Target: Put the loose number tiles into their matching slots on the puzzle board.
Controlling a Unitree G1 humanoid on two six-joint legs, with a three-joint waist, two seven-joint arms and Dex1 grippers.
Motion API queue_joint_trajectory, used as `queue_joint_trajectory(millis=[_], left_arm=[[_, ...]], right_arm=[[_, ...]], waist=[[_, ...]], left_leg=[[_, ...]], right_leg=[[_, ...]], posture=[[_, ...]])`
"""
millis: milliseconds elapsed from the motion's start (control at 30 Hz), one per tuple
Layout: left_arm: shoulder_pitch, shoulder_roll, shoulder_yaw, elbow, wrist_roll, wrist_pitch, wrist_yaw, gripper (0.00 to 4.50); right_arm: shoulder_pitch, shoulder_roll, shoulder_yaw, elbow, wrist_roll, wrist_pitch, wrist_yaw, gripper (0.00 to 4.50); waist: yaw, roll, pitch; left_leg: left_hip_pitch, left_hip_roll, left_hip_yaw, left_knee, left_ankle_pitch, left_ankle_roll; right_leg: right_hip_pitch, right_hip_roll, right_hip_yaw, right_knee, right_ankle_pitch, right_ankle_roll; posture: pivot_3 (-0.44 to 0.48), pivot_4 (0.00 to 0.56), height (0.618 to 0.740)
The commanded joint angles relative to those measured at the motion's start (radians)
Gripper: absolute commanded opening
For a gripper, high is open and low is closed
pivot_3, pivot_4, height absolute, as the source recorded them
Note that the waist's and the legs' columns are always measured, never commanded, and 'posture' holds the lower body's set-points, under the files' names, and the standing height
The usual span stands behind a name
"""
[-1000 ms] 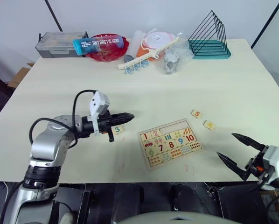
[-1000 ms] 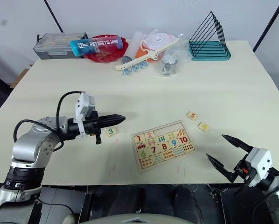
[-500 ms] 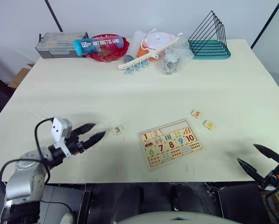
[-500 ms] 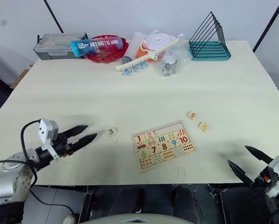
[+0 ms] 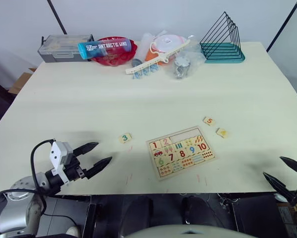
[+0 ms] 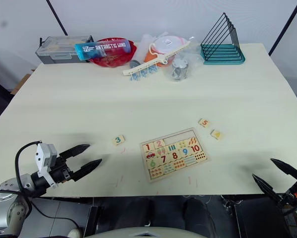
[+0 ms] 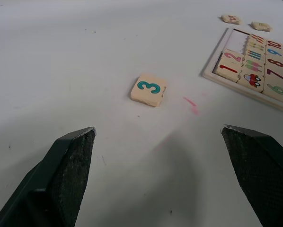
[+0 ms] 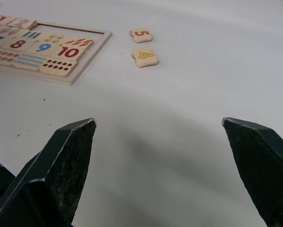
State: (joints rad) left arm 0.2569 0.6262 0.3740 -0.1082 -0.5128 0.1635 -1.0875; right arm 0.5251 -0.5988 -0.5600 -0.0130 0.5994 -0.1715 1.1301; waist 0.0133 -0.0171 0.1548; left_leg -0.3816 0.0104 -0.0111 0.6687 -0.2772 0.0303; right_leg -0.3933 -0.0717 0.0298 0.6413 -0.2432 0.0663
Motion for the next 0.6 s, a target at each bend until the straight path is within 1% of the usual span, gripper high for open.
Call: queue_joint_trajectory(millis=[33, 400, 600], left_arm=[[0.009, -0.001, -0.005, 0.017, 0.007, -0.058, -0.025, 4.49], [-0.005, -0.004, -0.007, 0.018, -0.013, -0.066, -0.017, 4.49], [-0.021, 0.001, -0.015, 0.035, -0.012, -0.067, -0.029, 4.49]], right_arm=[[0.006, -0.004, -0.02, -0.026, 0.016, 0.0, 0.012, 4.5], [-0.054, 0.002, 0.02, -0.01, -0.013, -0.004, 0.011, 4.5], [-0.032, 0.018, 0.02, -0.046, -0.018, -0.006, -0.002, 4.5]], waist=[[0.0, 0.0, 0.0], [0.001, 0.0, 0.0], [0.0, 0.0, 0.0]], left_leg=[[0.0, 0.0, 0.0, 0.0, 0.0, 0.0], [0.0, 0.0, 0.0, 0.0, 0.0, 0.0], [0.0, 0.0, 0.0, 0.0, 0.0, 0.0]], right_leg=[[0.0, 0.0, 0.0, 0.0, 0.0, 0.0], [0.0, 0.0, 0.0, 0.0, 0.0, 0.0], [0.0, 0.0, 0.0, 0.0, 0.0, 0.0]], posture=[[0.0, 0.15, 0.74], [0.0, 0.15, 0.74], [0.0, 0.15, 0.74]])
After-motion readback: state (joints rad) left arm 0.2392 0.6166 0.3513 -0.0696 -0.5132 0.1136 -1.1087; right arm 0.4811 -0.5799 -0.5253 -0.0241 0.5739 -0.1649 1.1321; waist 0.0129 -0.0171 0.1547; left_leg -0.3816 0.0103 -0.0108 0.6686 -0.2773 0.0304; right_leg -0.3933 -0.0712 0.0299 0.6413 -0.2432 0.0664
